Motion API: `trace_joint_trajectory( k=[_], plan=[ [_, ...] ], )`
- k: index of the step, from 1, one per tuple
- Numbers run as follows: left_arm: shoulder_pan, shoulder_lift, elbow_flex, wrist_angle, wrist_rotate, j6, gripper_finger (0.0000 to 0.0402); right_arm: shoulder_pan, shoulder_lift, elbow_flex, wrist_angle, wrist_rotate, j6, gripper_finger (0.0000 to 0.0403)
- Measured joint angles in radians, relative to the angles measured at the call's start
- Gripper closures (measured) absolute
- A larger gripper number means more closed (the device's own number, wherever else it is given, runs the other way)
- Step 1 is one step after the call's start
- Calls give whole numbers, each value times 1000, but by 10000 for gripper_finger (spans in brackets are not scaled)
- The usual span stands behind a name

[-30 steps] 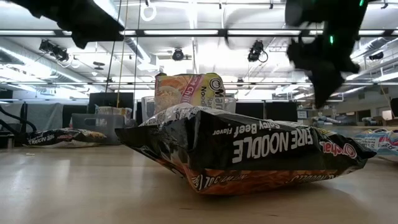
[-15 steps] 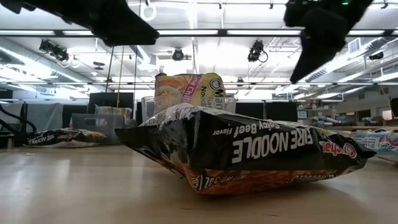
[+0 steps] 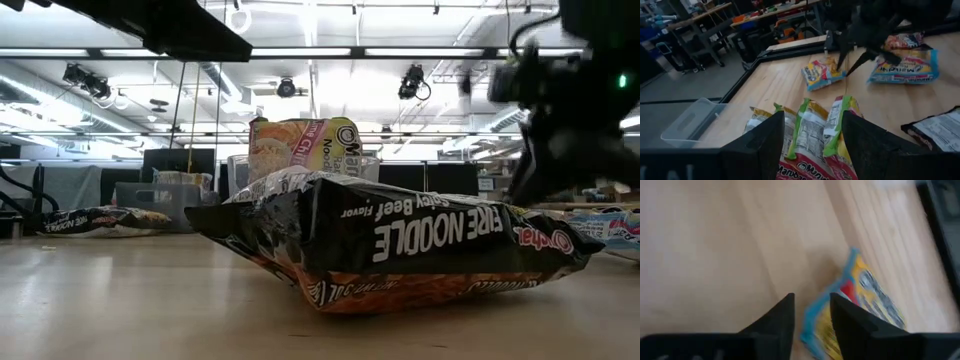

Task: Sort Maruchan noodles
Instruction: Put the blue noodle pack into the black bin

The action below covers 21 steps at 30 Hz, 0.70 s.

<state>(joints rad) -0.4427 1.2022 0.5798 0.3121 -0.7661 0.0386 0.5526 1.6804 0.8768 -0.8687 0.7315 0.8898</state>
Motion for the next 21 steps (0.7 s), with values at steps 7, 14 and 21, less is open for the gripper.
trace_joint_trajectory(
  k=[7,14,21],
  plan=[
    [3,0,0,-16,0,-3,198,-59,98,3,-57,11,63,201],
    [3,0,0,-12,0,0,198,-149,135,0,-54,-38,151,216],
    [3,0,0,-5,0,25,198,-185,78,0,-103,-80,187,337]
  ],
)
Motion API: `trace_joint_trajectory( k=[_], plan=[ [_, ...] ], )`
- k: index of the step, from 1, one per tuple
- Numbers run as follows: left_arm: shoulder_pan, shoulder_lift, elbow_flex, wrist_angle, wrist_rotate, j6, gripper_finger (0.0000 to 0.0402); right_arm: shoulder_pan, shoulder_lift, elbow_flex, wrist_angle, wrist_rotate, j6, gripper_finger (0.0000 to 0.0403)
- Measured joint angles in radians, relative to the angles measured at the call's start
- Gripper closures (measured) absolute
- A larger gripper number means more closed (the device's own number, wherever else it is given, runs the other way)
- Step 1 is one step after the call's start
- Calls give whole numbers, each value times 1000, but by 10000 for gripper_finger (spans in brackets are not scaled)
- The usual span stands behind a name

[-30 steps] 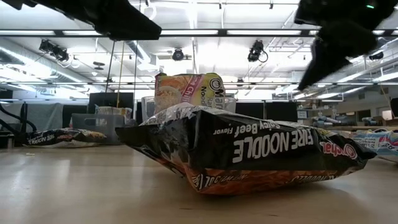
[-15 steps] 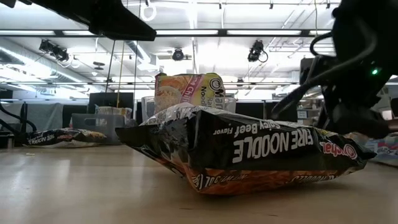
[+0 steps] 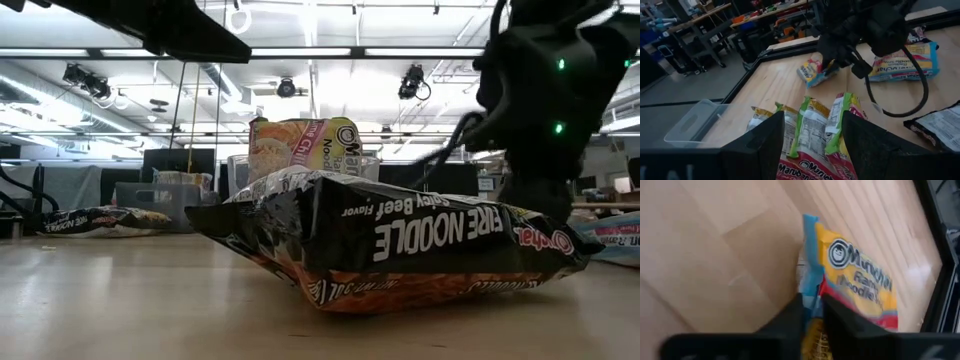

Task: Sort Maruchan noodles
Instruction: Put the blue noodle pack into the black bin

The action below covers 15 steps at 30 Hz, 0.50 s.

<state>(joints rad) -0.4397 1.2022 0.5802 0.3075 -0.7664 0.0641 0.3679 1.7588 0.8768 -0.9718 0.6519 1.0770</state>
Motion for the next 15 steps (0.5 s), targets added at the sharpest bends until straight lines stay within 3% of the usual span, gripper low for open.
trace_joint_trajectory(
  k=[3,8,15],
  plan=[
    [0,0,25,2,0,-13,198,7,-70,17,-42,-50,-49,391],
    [17,7,57,29,4,-49,198,12,-227,103,-103,-130,-221,397],
    [45,92,63,247,105,-43,197,15,-354,274,-14,-380,-515,398]
  ],
)
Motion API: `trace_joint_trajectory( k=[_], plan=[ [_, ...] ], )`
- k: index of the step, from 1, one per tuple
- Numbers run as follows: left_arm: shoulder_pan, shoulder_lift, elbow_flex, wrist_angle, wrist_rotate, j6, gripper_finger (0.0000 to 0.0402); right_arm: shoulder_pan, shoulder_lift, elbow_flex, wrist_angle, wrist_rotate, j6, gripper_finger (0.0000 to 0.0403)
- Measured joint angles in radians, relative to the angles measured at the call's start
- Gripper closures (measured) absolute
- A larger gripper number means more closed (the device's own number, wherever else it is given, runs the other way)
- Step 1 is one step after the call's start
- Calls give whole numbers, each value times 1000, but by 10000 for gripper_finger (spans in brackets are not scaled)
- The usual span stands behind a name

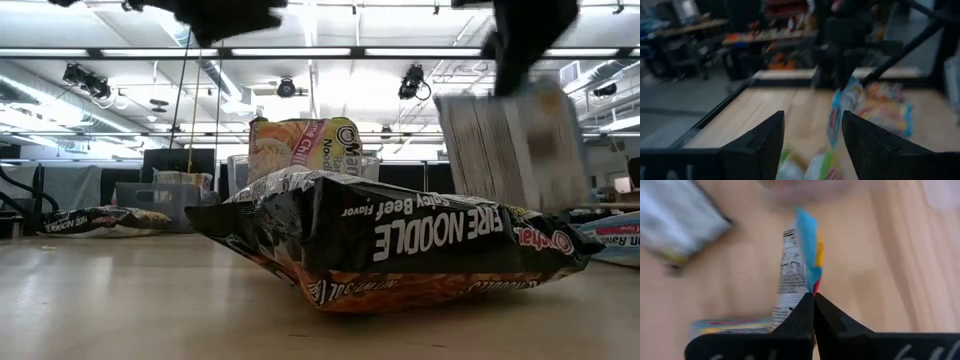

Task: Sort Maruchan noodles
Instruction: Put the blue noodle pack into the black bin

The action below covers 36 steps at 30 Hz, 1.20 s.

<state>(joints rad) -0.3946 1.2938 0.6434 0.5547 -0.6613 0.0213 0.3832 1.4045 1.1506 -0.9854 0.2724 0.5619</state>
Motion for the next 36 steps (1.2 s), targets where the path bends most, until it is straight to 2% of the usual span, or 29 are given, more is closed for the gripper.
trace_joint_trajectory(
  k=[2,7,13,17,23,27,30,36],
  plan=[
    [7,45,24,55,30,30,194,0,-5,46,-2,-37,-20,398],
    [50,172,189,38,154,73,162,-15,-3,85,29,-150,-70,398],
    [105,349,363,26,387,65,135,-11,7,86,150,-166,-169,398],
    [122,446,428,7,402,29,138,5,6,86,240,-170,-216,398],
    [124,537,484,-4,422,41,152,11,10,86,274,-155,-223,398],
    [124,542,488,-35,430,19,169,15,14,86,276,-107,-225,398],
    [131,540,488,-67,432,-31,197,15,15,86,281,-100,-225,398],
    [144,535,488,-99,431,-61,305,16,15,86,283,-5,-225,376]
  ],
)
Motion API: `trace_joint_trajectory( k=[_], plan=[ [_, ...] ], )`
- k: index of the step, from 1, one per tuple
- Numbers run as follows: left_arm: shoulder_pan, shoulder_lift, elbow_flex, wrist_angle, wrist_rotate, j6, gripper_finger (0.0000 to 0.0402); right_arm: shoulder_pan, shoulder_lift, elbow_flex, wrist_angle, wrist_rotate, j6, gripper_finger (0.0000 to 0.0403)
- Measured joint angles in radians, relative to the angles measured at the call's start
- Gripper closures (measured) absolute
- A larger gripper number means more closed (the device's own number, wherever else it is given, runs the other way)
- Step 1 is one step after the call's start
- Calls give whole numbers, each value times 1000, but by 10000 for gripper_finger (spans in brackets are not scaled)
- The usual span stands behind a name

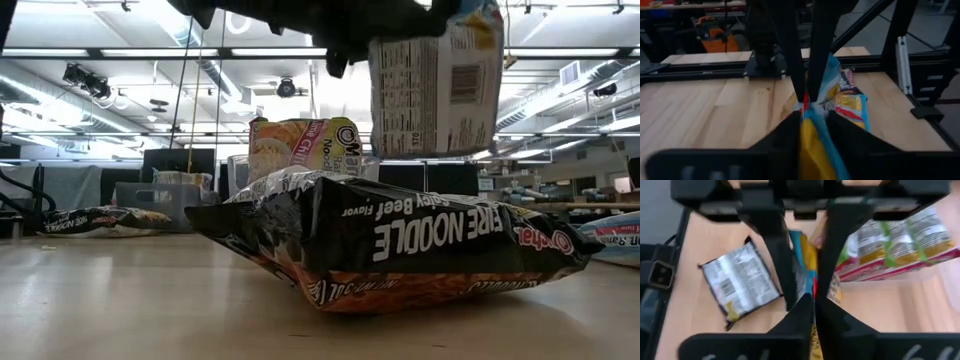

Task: Sort Maruchan noodles
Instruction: Put the blue noodle pack into the black bin

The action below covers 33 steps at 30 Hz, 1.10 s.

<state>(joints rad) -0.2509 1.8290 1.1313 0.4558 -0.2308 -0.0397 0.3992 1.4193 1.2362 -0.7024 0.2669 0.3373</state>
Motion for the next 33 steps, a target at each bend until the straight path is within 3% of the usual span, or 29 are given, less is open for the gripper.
trace_joint_trajectory(
  k=[4,8,12,15,26,33],
  plan=[
    [8,-9,0,-32,-2,18,378,2,-4,0,29,22,-17,342],
    [12,-55,-1,-97,-6,32,379,16,-41,18,83,36,-77,298],
    [13,-153,-2,-142,-8,44,375,52,-122,60,88,130,-110,261],
    [19,-276,0,-234,-15,67,378,90,-198,58,90,195,-119,246],
    [163,-771,-23,-947,-98,85,378,210,-312,-109,56,345,47,245],
    [369,-1075,-270,-1020,-81,107,377,223,-290,-252,149,358,159,247]
  ],
)
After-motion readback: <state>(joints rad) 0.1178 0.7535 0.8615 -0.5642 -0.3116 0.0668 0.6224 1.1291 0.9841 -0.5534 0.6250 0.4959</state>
